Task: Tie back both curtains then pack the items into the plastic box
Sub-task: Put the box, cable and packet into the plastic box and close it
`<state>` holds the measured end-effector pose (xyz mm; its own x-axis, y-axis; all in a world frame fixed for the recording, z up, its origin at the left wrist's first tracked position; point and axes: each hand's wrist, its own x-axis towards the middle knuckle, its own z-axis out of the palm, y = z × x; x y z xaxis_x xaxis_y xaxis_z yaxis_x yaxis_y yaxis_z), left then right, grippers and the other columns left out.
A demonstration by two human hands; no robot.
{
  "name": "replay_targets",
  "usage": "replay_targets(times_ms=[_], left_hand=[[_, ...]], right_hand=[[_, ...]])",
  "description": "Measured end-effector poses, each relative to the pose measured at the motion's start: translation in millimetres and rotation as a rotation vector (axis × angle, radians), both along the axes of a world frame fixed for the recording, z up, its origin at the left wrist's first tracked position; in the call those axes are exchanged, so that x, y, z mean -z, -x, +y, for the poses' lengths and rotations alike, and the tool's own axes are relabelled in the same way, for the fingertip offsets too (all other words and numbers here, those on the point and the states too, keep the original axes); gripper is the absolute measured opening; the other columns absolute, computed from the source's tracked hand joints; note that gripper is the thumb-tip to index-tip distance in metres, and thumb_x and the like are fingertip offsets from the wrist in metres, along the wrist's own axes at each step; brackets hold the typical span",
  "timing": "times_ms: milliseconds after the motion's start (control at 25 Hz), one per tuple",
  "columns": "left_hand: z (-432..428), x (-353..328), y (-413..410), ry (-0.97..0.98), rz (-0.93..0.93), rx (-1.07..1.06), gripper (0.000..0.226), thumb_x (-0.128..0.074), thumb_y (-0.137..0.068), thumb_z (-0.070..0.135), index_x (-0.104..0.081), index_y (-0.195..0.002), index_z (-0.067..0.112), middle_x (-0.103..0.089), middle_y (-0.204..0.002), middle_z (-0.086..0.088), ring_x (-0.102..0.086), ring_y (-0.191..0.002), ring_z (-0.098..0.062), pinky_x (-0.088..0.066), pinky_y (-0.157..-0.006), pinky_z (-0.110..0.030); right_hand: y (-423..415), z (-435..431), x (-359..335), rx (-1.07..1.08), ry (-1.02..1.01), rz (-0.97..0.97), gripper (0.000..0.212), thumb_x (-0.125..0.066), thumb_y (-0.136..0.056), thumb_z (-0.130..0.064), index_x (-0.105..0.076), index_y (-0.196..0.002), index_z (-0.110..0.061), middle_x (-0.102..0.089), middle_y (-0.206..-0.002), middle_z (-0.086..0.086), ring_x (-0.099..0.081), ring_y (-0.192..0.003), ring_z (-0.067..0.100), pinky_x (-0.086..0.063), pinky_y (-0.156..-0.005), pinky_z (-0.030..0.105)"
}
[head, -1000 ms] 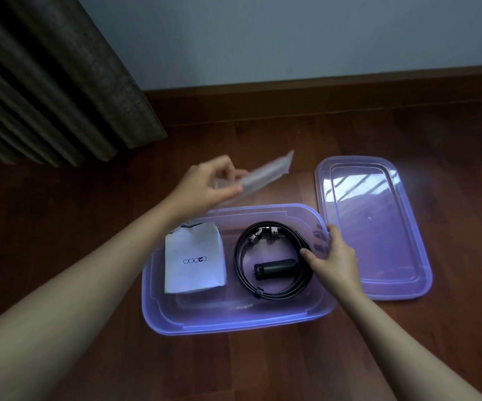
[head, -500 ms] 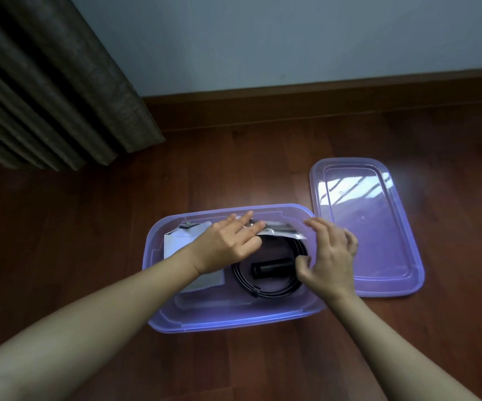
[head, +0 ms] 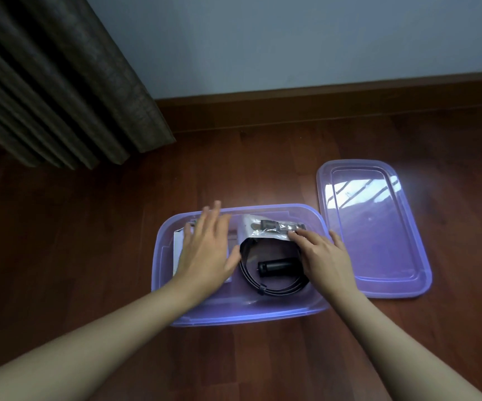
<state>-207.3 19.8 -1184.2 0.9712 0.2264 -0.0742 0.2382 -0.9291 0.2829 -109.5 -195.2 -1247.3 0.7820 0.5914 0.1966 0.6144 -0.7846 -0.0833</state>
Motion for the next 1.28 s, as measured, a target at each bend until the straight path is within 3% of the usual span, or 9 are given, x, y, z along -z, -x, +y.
replay_targets(times_ms=[120,400,560,680,760,880,1000,1120,1280], left_hand=[[-3,6,28,0.038,0.307,-0.190,0.077,-0.042,-0.090,0.054,-0.008,-0.149,0.018,0.009,-0.159,-0.006,0.007,-0.145,-0.035,-0.011,-0.112,-0.058],[-4,17,27,-0.028,0.432,0.014,0.084,-0.014,-0.075,0.056,0.004,-0.150,0.022,0.009,-0.159,0.002,0.017,-0.145,-0.024,0.000,-0.110,-0.063],[-4,14,30,-0.071,0.362,0.013,0.093,0.002,-0.069,0.068,0.007,-0.149,0.020,0.016,-0.158,0.001,0.022,-0.143,-0.024,0.006,-0.109,-0.063],[-5,9,32,-0.035,0.284,0.016,0.096,0.007,-0.070,0.069,0.008,-0.149,0.015,0.019,-0.157,-0.001,0.022,-0.143,-0.018,0.010,-0.113,-0.052],[-5,7,32,-0.005,0.227,0.031,0.093,0.006,-0.072,0.067,0.012,-0.148,0.014,0.024,-0.154,0.001,0.026,-0.141,-0.015,0.012,-0.114,-0.041],[-9,8,40,0.144,0.147,0.214,0.081,-0.008,-0.082,0.067,0.019,-0.142,0.020,0.028,-0.149,0.007,0.029,-0.138,-0.009,0.013,-0.112,-0.025],[-18,28,61,-0.002,0.030,0.542,0.075,-0.015,-0.093,0.061,-0.007,-0.149,0.012,-0.005,-0.157,-0.004,-0.005,-0.145,-0.019,-0.012,-0.115,-0.037],[-19,50,74,-0.129,-0.005,0.694,0.061,-0.008,-0.099,0.048,-0.030,-0.142,0.011,-0.043,-0.146,-0.004,-0.030,-0.135,-0.011,-0.038,-0.104,-0.029],[-17,44,67,-0.131,-0.121,0.712,0.056,-0.010,-0.101,0.042,-0.038,-0.137,0.009,-0.052,-0.139,-0.002,-0.041,-0.131,-0.009,-0.037,-0.103,-0.024]], right_hand=[[-1,-2,3,0.003,-0.012,0.022,0.054,-0.074,-0.061,0.004,-0.068,-0.107,-0.022,-0.070,-0.109,-0.002,-0.071,-0.085,0.019,-0.047,-0.090,0.048],[0,0,-10,0.019,-0.243,0.123,0.038,-0.048,-0.079,-0.019,-0.060,-0.115,-0.018,-0.066,-0.112,-0.001,-0.060,-0.101,0.019,-0.034,-0.101,0.045],[2,-14,-22,0.838,-0.934,0.185,0.047,-0.041,-0.085,-0.044,-0.053,-0.109,-0.006,-0.057,-0.112,0.014,-0.052,-0.106,0.032,-0.034,-0.094,0.044],[8,-43,-13,1.578,-1.081,0.296,0.056,-0.054,-0.087,-0.042,-0.041,-0.123,0.000,-0.040,-0.134,0.021,-0.040,-0.124,0.036,-0.029,-0.100,0.042],[15,-57,-8,1.788,-1.073,0.564,0.077,-0.060,-0.085,-0.045,-0.028,-0.135,0.005,-0.027,-0.145,0.022,-0.031,-0.133,0.035,-0.024,-0.107,0.042],[13,-60,-7,1.793,-0.941,0.714,0.083,-0.066,-0.083,-0.040,-0.025,-0.137,0.009,-0.025,-0.148,0.022,-0.026,-0.137,0.035,-0.022,-0.110,0.043],[2,-56,-13,1.828,-1.019,0.585,0.061,-0.061,-0.085,-0.015,-0.031,-0.135,0.004,-0.030,-0.146,0.019,-0.034,-0.133,0.035,-0.027,-0.108,0.037],[-3,-53,-21,1.733,-1.346,0.431,0.064,-0.057,-0.084,-0.009,-0.024,-0.138,0.000,-0.035,-0.143,0.017,-0.042,-0.127,0.028,-0.029,-0.106,0.030],[-26,-71,-34,1.468,-1.819,0.289,0.047,-0.062,-0.073,0.003,-0.031,-0.104,-0.014,-0.043,-0.110,0.008,-0.054,-0.075,0.012,-0.051,-0.074,0.025]])
